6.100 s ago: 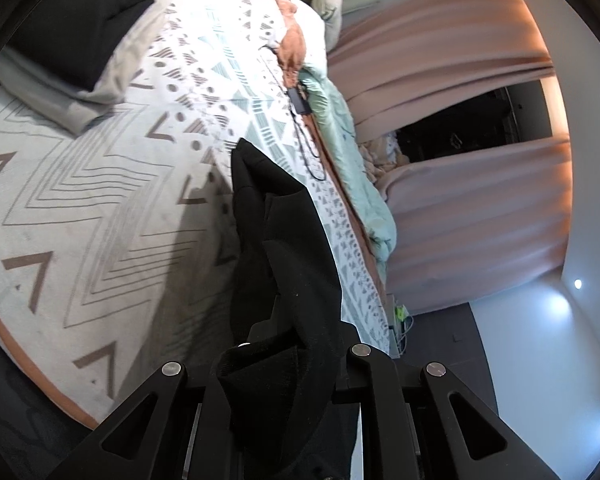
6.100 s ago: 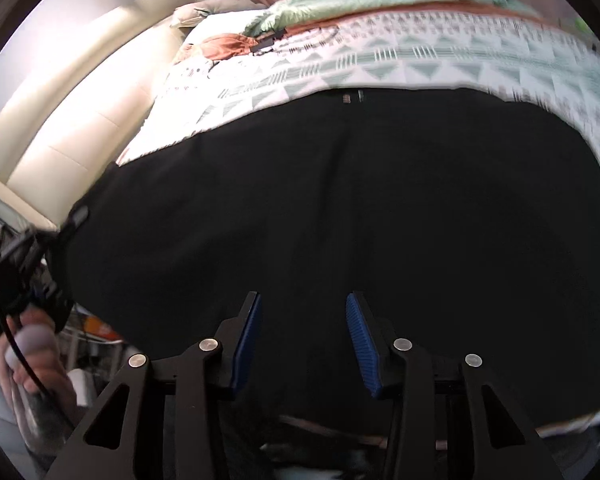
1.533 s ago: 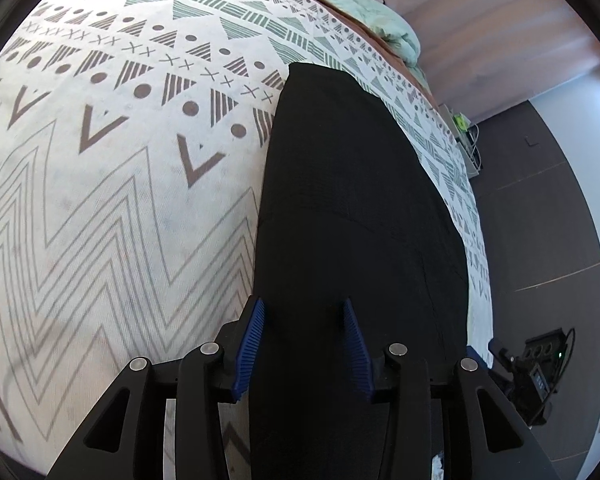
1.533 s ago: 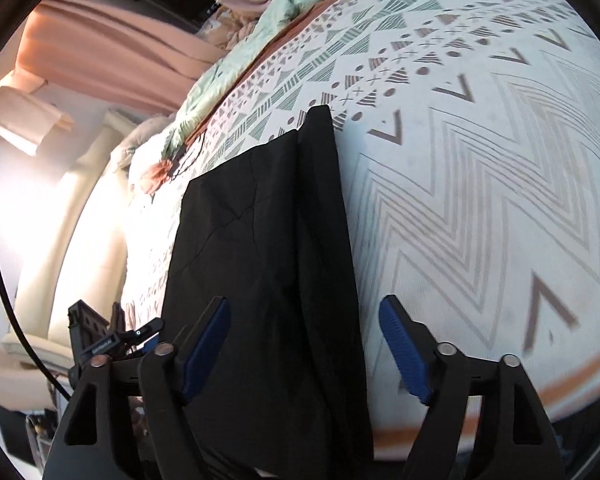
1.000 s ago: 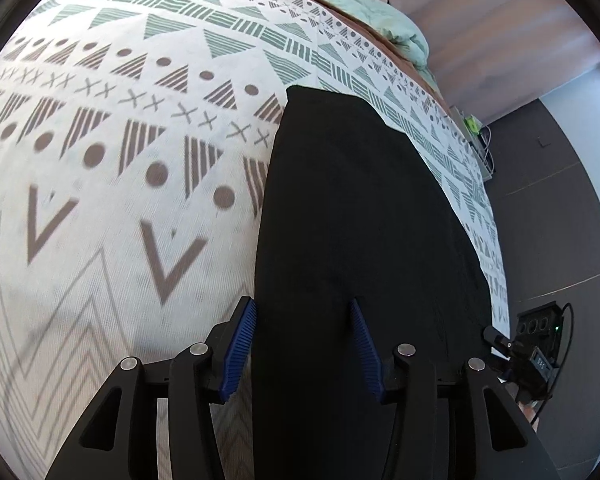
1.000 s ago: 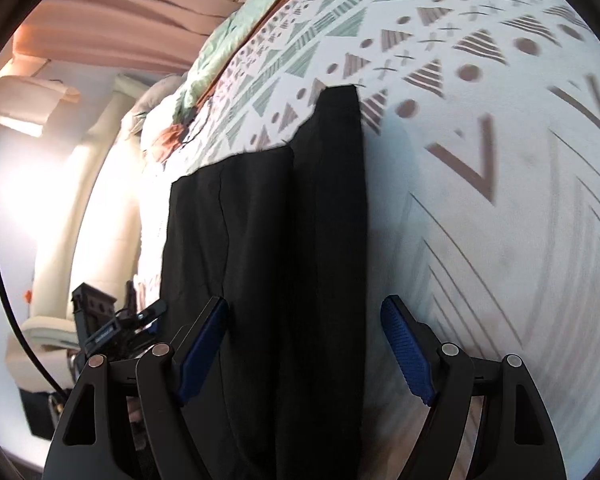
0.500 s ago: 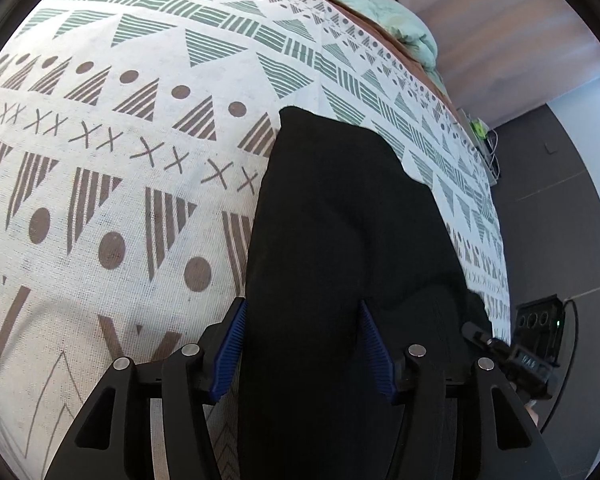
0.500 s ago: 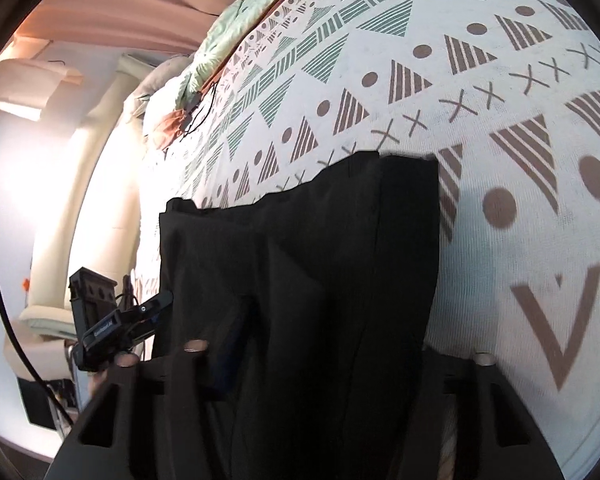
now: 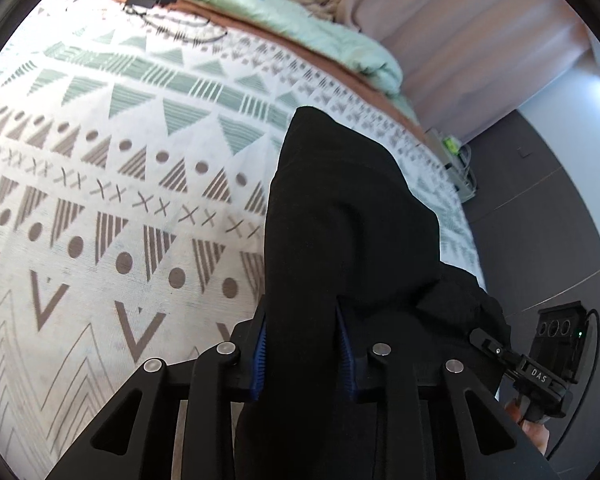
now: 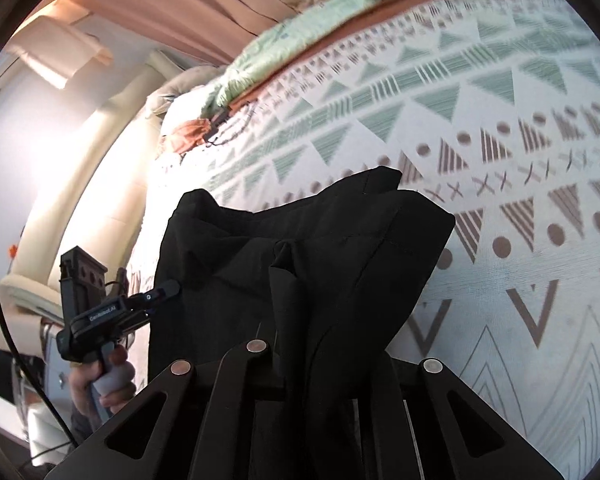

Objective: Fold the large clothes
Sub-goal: 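Lift the folded jacket off the bed with both grippers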

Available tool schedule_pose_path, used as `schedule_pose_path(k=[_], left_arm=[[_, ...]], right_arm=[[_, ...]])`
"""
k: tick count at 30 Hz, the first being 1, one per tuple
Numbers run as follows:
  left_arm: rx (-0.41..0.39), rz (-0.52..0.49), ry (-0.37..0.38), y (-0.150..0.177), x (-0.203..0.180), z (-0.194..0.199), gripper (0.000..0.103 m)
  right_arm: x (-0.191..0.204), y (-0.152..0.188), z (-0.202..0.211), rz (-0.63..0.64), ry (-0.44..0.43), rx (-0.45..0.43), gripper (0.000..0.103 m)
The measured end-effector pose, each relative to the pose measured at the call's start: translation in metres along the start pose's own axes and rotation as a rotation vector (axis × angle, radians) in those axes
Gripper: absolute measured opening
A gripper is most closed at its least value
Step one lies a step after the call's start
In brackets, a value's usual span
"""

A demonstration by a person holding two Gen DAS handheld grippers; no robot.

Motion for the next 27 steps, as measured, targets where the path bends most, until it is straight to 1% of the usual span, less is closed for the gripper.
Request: schedule_pose_path(k=[9,18,23,27], left_arm=[[-0.096,0.003,0.097,-0.003,-0.028,0.077,0.029],[-0.172,0.005,0.167,0.007,-0.046,0.146,0.029],[-0.197,-0.014,0.206,0.011,-0.059,0.171,0.029],[-0.208,-0.02,0.246,0.015,-0.074,0.193,0.029]], right_arm=[[0.06,0.002,0.067,0.063,-0.009,-0.124,0.01],[0.117,0.023,0.126,0.134,-0.037,-0.222,0.01],[0.148,0.035,0.159,0.182,-0.04,-0.266,0.01],[0.167,0.037,0.186,0.22,-0.032,-0.309,0.01]])
Point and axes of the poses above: each gripper's, at about its wrist camera, not at the fingertips, and z roughly against the way its jaws point, x to its left, y to its underside, the point moved 4 cm from there along -z, roughly the way its jaws point, and after that the axes turned 15 degrees about -x, right-handed, at the moved point
